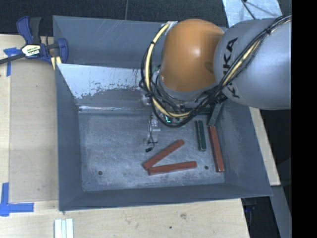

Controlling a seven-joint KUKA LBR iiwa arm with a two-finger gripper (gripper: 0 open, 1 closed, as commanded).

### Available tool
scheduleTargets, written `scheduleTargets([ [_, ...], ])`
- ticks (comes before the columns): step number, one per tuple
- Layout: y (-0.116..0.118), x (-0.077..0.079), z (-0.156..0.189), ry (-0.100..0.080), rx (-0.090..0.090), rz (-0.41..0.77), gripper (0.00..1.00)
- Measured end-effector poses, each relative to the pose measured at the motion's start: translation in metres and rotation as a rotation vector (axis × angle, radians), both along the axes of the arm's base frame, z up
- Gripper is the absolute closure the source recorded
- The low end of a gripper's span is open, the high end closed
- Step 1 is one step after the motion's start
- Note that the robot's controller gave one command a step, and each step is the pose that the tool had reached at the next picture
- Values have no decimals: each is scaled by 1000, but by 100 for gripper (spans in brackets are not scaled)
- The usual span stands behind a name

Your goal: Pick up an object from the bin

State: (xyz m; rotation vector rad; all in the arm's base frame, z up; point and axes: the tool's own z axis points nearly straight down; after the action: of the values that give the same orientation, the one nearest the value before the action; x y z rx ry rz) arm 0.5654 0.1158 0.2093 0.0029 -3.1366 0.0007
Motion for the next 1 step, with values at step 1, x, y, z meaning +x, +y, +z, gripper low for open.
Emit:
scheduleTargets([
  [1, -14, 21, 38, -12, 1, -55, 0],
])
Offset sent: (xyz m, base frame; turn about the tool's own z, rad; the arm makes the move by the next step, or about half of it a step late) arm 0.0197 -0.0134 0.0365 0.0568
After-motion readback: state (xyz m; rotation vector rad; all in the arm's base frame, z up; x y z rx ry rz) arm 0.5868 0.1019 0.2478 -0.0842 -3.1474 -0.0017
